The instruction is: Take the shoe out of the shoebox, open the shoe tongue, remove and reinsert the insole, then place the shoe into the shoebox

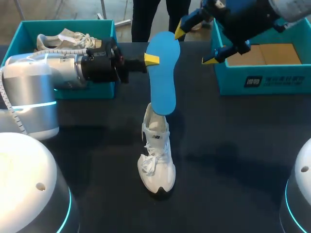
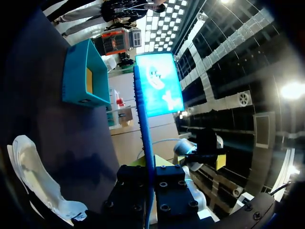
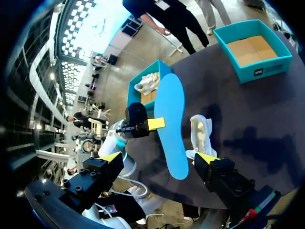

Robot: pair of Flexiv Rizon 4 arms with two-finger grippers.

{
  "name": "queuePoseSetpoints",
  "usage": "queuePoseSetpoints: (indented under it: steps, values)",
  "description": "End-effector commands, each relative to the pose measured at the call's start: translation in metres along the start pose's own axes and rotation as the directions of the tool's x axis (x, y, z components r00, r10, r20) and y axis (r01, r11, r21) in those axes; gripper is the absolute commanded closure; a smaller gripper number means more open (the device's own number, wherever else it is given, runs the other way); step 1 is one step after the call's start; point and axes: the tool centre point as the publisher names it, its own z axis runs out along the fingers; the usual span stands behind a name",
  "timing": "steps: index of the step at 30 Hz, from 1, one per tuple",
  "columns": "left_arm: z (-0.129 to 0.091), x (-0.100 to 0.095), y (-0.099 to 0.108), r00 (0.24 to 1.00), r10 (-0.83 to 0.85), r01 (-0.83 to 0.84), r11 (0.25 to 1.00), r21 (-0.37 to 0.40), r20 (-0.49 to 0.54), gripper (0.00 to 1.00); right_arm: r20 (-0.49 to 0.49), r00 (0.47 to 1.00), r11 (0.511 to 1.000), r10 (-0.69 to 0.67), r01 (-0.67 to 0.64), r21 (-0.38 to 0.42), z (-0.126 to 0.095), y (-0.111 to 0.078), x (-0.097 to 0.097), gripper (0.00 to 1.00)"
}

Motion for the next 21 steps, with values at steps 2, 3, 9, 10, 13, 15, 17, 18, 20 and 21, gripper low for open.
queuePoseSetpoints:
  steps: [2, 3, 9, 10, 13, 15, 17, 18, 20, 21]
  values:
    - [0.001, -0.003, 0.000, 1.000, -0.005, 0.005, 1.000, -0.001, 0.001, 1.00, 0.194, 0.981, 1.000, -0.009, 0.011, -0.009, 0.004, -0.002, 0.013, 0.00]
    - [0.002, -0.003, 0.000, 1.000, -0.005, 0.005, 1.000, -0.002, 0.001, 1.00, 0.212, 0.977, 1.000, -0.012, 0.014, -0.010, 0.004, -0.002, 0.015, 0.00]
    - [0.001, -0.005, 0.001, 1.000, -0.009, 0.009, 1.000, -0.002, 0.002, 1.00, 0.328, 0.944, 0.999, -0.031, 0.032, 0.004, 0.005, -0.004, 0.022, 0.00]
    - [0.001, -0.005, 0.001, 1.000, -0.010, 0.010, 1.000, -0.002, 0.003, 1.00, 0.350, 0.936, 0.999, -0.037, 0.036, 0.008, 0.006, -0.003, 0.022, 0.00]
    - [0.001, -0.006, 0.002, 1.000, -0.013, 0.013, 1.000, -0.003, 0.006, 1.00, 0.406, 0.912, 0.999, -0.053, 0.047, 0.026, 0.009, -0.002, 0.024, 0.00]
    - [0.001, -0.006, 0.002, 1.000, -0.016, 0.016, 1.000, -0.010, 0.010, 1.00, 0.445, 0.893, 0.997, -0.071, 0.058, 0.042, 0.012, 0.000, 0.026, 0.00]
    - [0.001, -0.006, 0.003, 1.000, -0.017, 0.017, 1.000, -0.019, 0.017, 1.00, 0.467, 0.880, 0.996, -0.084, 0.068, 0.052, 0.014, 0.001, 0.027, 0.00]
    - [0.001, -0.006, 0.004, 1.000, -0.018, 0.018, 1.000, -0.022, 0.019, 1.00, 0.473, 0.877, 0.996, -0.087, 0.070, 0.054, 0.014, 0.002, 0.027, 0.00]
    - [0.002, -0.006, 0.005, 1.000, -0.017, 0.017, 1.000, -0.024, 0.021, 1.00, 0.490, 0.866, 0.995, -0.100, 0.081, 0.061, 0.015, 0.003, 0.028, 0.00]
    - [0.002, -0.005, 0.005, 1.000, -0.016, 0.017, 1.000, -0.023, 0.020, 1.00, 0.500, 0.859, 0.994, -0.108, 0.087, 0.065, 0.016, 0.004, 0.028, 0.00]
